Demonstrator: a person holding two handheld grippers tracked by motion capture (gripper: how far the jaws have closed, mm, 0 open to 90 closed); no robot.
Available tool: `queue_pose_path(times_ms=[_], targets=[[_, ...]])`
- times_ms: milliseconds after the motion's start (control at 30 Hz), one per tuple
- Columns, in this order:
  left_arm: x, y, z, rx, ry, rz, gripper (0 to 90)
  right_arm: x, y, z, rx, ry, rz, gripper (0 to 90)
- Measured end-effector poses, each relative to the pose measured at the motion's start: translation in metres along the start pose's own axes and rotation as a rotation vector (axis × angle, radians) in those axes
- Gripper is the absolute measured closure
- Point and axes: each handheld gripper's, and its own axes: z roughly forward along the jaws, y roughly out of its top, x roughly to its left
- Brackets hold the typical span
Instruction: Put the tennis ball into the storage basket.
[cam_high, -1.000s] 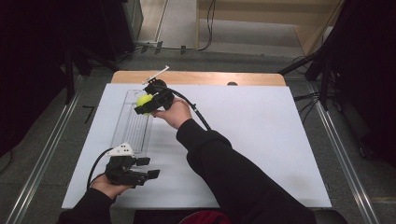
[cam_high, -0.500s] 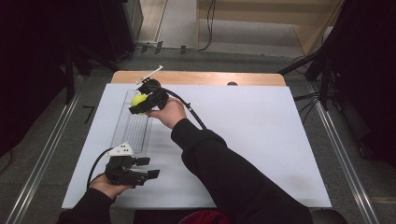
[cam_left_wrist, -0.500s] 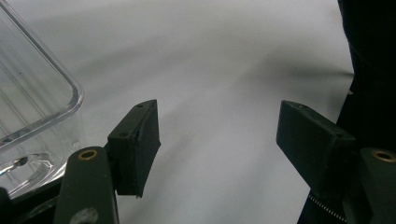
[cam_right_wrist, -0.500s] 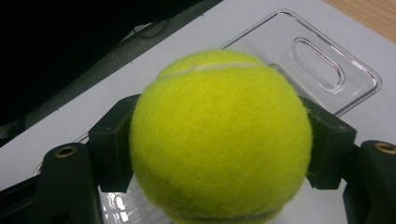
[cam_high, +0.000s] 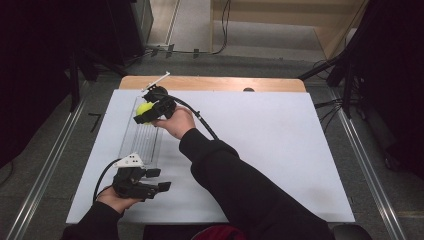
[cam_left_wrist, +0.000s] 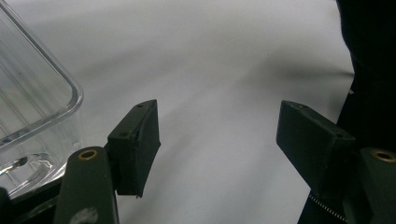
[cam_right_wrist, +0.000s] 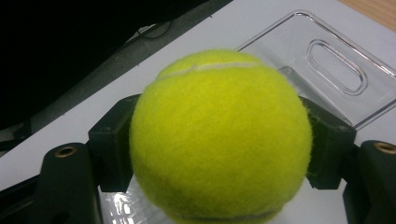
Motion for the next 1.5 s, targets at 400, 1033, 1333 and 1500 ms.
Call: queue_pose_path(times_ms=[400, 1033, 1333, 1500], targets=[[0.000, 0.000, 0.000, -0.001, 0.000, 0.001, 30.9, 0.005, -0.002, 0.009, -0.006, 0.009, -0.013, 23.8], [0.000, 0.000, 0.000, 0.001, 0.000, 0.000, 30.9, 0.012, -0.008, 0.023, 0.043, 0.033, -0.032, 23.6], [0.000, 0.000, 0.000, 0.002, 0.000, 0.000, 30.9, 0.012, -0.011, 0.029, 0.055, 0.046, -0.024, 23.4], [-0.001, 0.000, 0.001, 0.003, 0.000, 0.002, 30.9, 0.013, -0.013, 0.032, 0.056, 0.041, -0.022, 23.2]])
